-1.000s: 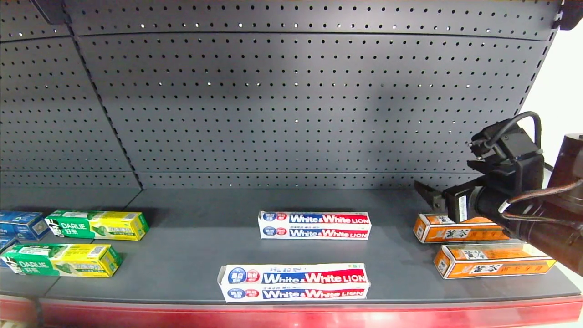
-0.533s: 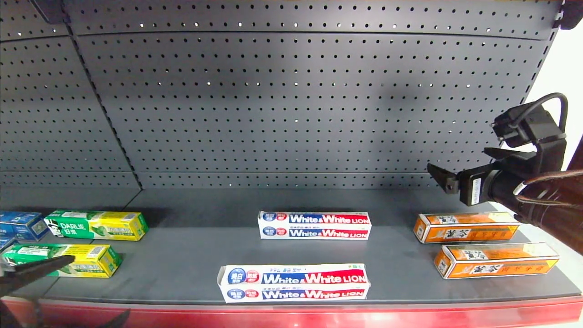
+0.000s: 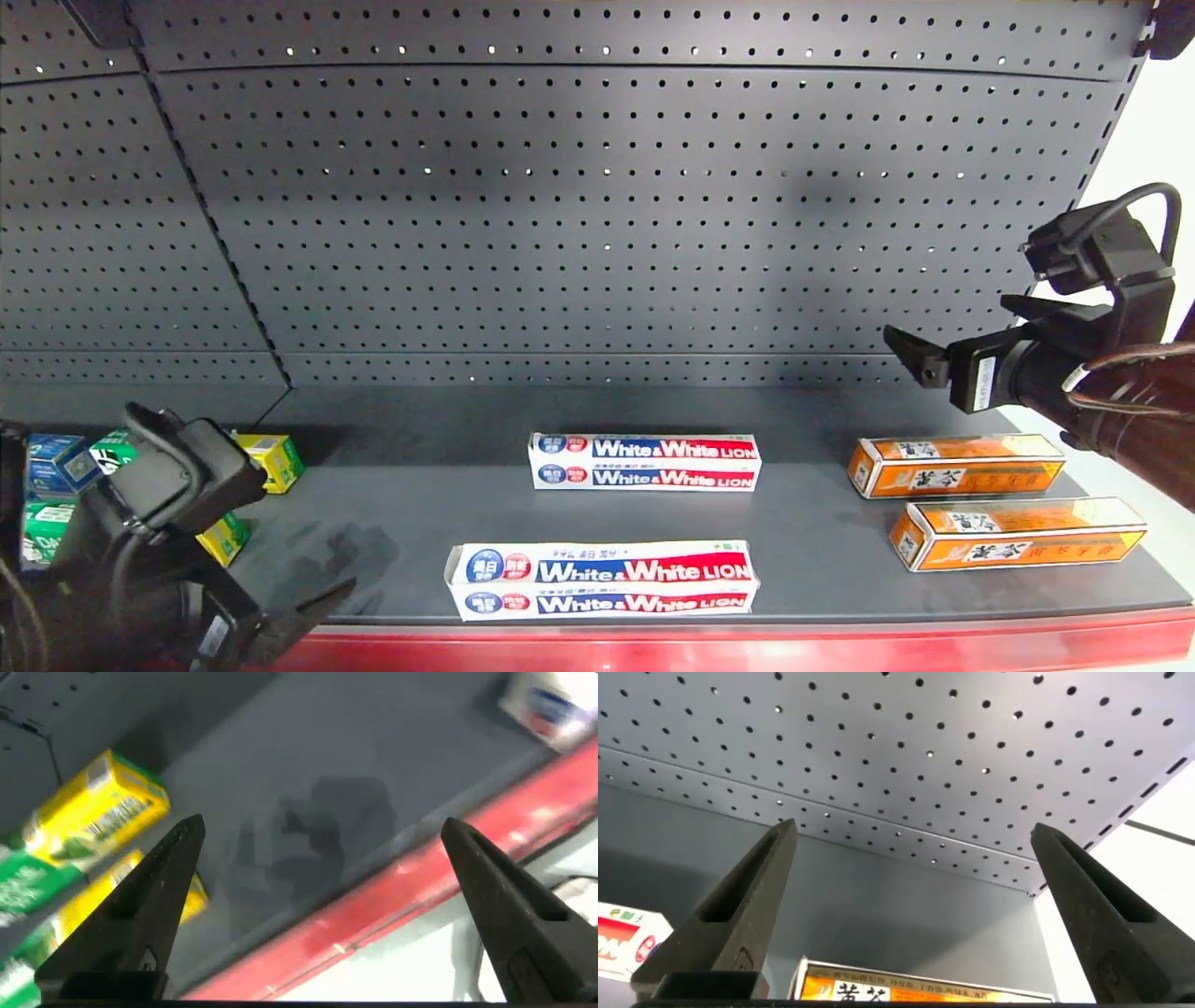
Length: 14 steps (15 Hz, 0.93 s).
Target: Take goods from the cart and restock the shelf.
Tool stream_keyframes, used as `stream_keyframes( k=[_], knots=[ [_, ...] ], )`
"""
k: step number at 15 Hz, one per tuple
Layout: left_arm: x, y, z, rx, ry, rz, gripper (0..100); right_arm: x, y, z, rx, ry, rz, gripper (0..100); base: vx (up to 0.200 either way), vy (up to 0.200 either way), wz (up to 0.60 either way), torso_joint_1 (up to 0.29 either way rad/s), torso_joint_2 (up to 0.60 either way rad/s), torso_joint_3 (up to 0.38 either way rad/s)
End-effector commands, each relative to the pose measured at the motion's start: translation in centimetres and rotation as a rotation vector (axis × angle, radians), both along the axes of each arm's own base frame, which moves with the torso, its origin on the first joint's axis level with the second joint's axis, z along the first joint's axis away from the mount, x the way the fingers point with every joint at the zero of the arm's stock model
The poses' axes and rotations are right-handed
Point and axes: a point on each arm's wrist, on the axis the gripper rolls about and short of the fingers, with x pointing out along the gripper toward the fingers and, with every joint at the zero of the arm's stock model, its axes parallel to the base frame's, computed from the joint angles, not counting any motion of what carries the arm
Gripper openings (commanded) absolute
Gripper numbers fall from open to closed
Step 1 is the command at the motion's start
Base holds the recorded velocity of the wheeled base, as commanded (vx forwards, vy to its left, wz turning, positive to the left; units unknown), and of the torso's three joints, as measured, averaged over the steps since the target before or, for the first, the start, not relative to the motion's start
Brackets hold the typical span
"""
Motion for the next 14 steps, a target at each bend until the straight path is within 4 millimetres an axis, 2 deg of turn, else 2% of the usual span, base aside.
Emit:
stream_keyframes(
  k=[1, 5, 9, 12, 14],
  knots=[
    [2.1, -0.8, -0.6, 0.017, 0.053, -0.016, 100, 0.0, -0.1, 0.0, 0.0, -0.004, -0.002, 100, 0.0, 0.0, 0.0, 0.0, 0.0, 0.0],
    [3.2, -2.7, -0.7, 0.026, 0.072, -0.095, 100, -0.2, -0.4, -0.3, -0.003, 0.003, -0.009, 100, 0.0, 0.0, 0.0, 0.0, 0.0, 0.0],
    [3.9, -3.4, -1.2, 0.033, 0.101, -0.115, 100, -0.2, -0.5, -0.5, -0.005, 0.008, -0.009, 100, 0.0, 0.0, 0.0, 0.0, 0.0, 0.0],
    [4.7, -4.6, -0.6, 0.026, 0.084, -0.153, 100, -0.1, -0.4, -0.5, -0.009, 0.01, 0.001, 100, 0.0, 0.0, 0.0, 0.0, 0.0, 0.0],
    [4.5, -5.5, -0.2, 0.024, 0.072, -0.192, 100, -0.1, -0.4, -0.6, -0.01, 0.013, 0.001, 100, 0.0, 0.0, 0.0, 0.0, 0.0, 0.0]
  ],
)
